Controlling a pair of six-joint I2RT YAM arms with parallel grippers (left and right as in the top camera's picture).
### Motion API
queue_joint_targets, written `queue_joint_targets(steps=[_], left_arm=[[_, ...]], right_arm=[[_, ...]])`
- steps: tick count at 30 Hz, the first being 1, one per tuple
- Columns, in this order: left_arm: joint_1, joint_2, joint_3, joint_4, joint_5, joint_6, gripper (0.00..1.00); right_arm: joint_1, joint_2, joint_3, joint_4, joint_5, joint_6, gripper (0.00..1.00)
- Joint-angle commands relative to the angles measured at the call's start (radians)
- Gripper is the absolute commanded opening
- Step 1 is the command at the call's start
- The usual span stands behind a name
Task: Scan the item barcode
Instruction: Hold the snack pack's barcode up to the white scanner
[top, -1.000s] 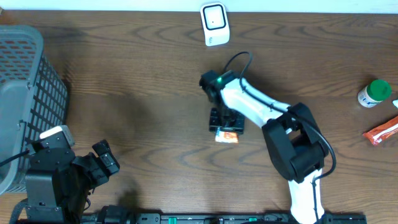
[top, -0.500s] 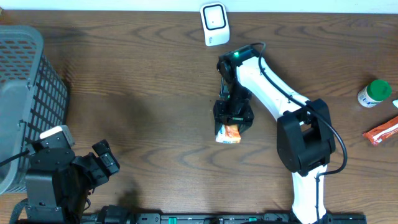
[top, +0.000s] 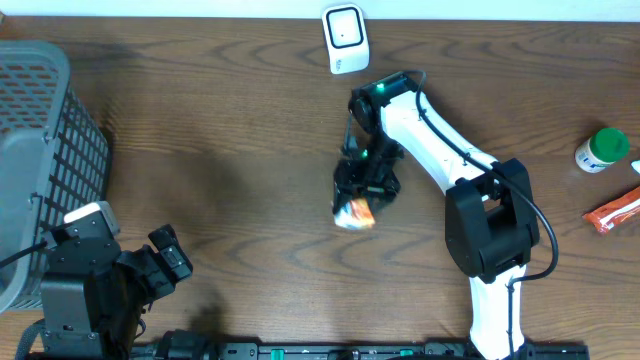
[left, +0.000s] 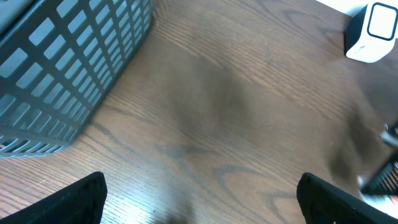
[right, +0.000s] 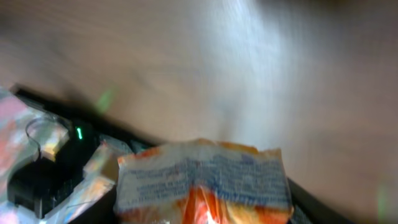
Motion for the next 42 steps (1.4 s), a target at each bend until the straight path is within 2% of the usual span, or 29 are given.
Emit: queue_joint_targets(steps=[1,3,7,12,20,22,28,37,42], left_arm=[[0.005,0.001,-0.002,-0.003,-0.003,0.013,0.98],[0.005,0.001,-0.002,-0.003,-0.003,0.013,0.98],[0.005,0.001,-0.002,-0.003,-0.003,0.013,0.98],[0.005,0.001,-0.002,-0.003,-0.003,0.013,0.98],[0.005,0.001,-0.002,-0.003,-0.003,0.013,0.98],[0.005,0.001,-0.002,-0.003,-0.003,0.013,0.98],[0.005,0.001,-0.002,-0.003,-0.003,0.013,0.98],[0.005,0.001,-0.002,-0.003,-0.003,0.013,0.98],[0.005,0.001,-0.002,-0.003,-0.003,0.013,0.98]], right_arm=[[-0.015,-0.002,0.011,0.159,0.059,0.011,0.56],[-0.027,-0.002,0.012,0.302,0.143,0.075,0.49],[-0.054,-0.002,0.044,0.553,0.152,0.109,0.5],[-0.086,-0.003,0.15,0.745,0.231,0.104,0.53],[-0.092,0.01,0.166,1.169,0.581,0.104,0.52],[-0.09,0.029,0.166,1.254,0.666,0.103,0.55],[-0.087,0.142,0.166,1.505,0.701,0.036,0.55],[-0.091,0.351,0.166,1.749,0.717,0.066,0.56],[-0.093,0.394,0.166,1.779,0.762,0.082,0.55]])
